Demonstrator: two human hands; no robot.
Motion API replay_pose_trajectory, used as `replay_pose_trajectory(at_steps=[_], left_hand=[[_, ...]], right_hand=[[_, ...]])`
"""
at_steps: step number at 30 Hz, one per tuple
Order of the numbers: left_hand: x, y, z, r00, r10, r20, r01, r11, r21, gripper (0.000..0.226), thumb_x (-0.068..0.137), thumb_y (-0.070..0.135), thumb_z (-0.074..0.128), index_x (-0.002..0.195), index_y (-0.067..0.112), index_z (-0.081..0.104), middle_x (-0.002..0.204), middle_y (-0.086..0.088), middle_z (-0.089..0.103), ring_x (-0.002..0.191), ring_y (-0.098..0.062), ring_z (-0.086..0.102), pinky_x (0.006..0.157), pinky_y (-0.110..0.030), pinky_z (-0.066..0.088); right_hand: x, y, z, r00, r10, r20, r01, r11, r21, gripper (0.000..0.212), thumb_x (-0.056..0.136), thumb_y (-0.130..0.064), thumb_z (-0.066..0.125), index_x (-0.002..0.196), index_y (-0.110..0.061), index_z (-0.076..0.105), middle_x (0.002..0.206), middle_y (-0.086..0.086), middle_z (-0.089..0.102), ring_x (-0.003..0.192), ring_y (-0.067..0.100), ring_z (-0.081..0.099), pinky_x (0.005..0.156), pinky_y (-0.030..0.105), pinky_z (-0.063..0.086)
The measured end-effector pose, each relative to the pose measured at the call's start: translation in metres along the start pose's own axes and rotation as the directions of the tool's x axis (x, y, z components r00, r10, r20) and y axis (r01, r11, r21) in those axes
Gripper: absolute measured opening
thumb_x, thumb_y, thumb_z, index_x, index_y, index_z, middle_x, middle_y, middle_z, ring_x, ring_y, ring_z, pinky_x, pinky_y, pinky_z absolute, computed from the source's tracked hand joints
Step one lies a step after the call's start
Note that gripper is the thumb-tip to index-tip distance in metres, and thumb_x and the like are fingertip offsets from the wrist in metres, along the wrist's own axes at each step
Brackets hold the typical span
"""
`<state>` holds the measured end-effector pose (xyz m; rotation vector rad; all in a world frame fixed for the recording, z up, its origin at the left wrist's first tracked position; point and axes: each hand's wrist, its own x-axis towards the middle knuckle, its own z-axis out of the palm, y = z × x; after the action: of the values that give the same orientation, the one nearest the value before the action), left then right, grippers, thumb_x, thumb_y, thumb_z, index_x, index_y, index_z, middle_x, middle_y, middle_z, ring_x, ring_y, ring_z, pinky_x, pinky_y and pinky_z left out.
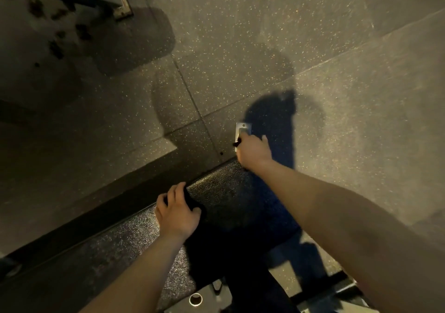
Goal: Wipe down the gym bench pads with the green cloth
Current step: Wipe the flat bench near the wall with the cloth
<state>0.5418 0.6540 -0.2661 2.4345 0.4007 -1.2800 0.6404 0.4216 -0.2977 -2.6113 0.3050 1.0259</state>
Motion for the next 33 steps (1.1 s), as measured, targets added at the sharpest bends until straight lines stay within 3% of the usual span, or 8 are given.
replay_pose_trajectory(at_steps=[1,3,10,16,21,25,29,33], left_hand=[[0.0,-0.001,-0.001,1.0,0.002,0.003,-0.002,1.0,-0.011,0.081,0.09,0.041,0.064,0.154,0.033,0.016,0.16,0.006,0.017,0.146,-0.033,0.005,0.12,-0.049,0.014],[-0.001,0.0,-0.004,1.0,0.006,0.009,-0.005,1.0,-0.026,0.078,0.09,0.041,0.063,0.153,0.034,0.018,0.16,0.007,0.017,0.146,-0.033,0.005,0.12,-0.051,0.013],[0.0,-0.01,-0.01,0.998,0.062,0.03,-0.061,0.998,-0.027,0.078,0.09,0.04,0.061,0.155,0.035,0.018,0.162,0.008,0.017,0.147,-0.033,0.008,0.12,-0.049,0.015],[0.0,-0.028,-0.01,0.995,0.097,-0.01,-0.097,0.992,-0.078,0.072,0.089,0.035,0.063,0.152,0.022,0.029,0.159,0.006,0.028,0.146,-0.026,0.015,0.117,-0.044,0.024],[-0.004,-0.041,-0.01,0.987,0.146,-0.072,-0.145,0.989,0.024,0.073,0.093,0.034,0.059,0.156,0.026,0.023,0.163,0.002,0.024,0.146,-0.026,0.017,0.119,-0.043,0.023],[-0.006,-0.047,-0.009,0.99,0.098,-0.101,-0.089,0.992,0.091,0.066,0.099,0.045,0.051,0.155,0.042,0.017,0.163,0.003,0.021,0.147,-0.031,0.015,0.119,-0.049,0.019],[0.0,-0.056,-0.01,0.975,0.172,-0.141,-0.157,0.981,0.111,0.065,0.097,0.049,0.053,0.154,0.039,0.024,0.157,0.003,0.032,0.143,-0.03,0.023,0.117,-0.049,0.024],[0.001,-0.076,-0.009,0.96,0.224,-0.167,-0.204,0.97,0.13,0.068,0.095,0.055,0.054,0.154,0.035,0.026,0.159,0.001,0.031,0.145,-0.027,0.025,0.118,-0.047,0.025]], right_hand=[[0.002,0.001,0.001,1.0,0.03,0.005,-0.03,1.0,0.005,0.039,0.093,-0.008,0.043,0.131,-0.01,0.05,0.116,0.017,0.063,0.108,0.036,0.059,0.1,0.043,0.04],[-0.002,-0.008,0.009,1.0,-0.009,0.005,0.009,0.999,-0.051,0.034,0.094,-0.008,0.045,0.127,-0.01,0.053,0.12,0.017,0.059,0.101,0.037,0.059,0.083,0.041,0.046],[-0.021,-0.07,0.04,0.98,-0.187,0.067,0.198,0.936,-0.29,0.023,0.093,-0.016,0.054,0.113,-0.015,0.064,0.108,0.01,0.064,0.089,0.024,0.064,0.08,0.036,0.054],[-0.036,-0.152,0.081,0.915,-0.281,0.288,0.329,0.935,-0.134,0.028,0.093,-0.017,0.059,0.121,-0.018,0.063,0.12,0.008,0.06,0.106,0.025,0.061,0.091,0.041,0.054],[-0.043,-0.112,0.069,0.87,-0.443,0.219,0.477,0.868,-0.141,0.036,0.093,-0.018,0.057,0.128,-0.026,0.058,0.13,0.002,0.053,0.119,0.024,0.05,0.104,0.045,0.041],[-0.019,-0.051,0.028,0.954,-0.278,0.111,0.297,0.926,-0.234,0.032,0.092,-0.014,0.055,0.12,-0.024,0.066,0.126,0.004,0.056,0.114,0.026,0.05,0.098,0.044,0.047],[-0.001,-0.021,0.01,0.994,-0.09,0.068,0.106,0.955,-0.278,0.035,0.093,-0.014,0.05,0.123,-0.023,0.067,0.126,0.01,0.057,0.111,0.032,0.049,0.09,0.039,0.042],[-0.025,-0.067,0.036,0.986,-0.165,0.032,0.168,0.957,-0.235,0.034,0.092,-0.018,0.048,0.121,-0.018,0.065,0.116,0.01,0.062,0.103,0.03,0.054,0.087,0.04,0.046]])
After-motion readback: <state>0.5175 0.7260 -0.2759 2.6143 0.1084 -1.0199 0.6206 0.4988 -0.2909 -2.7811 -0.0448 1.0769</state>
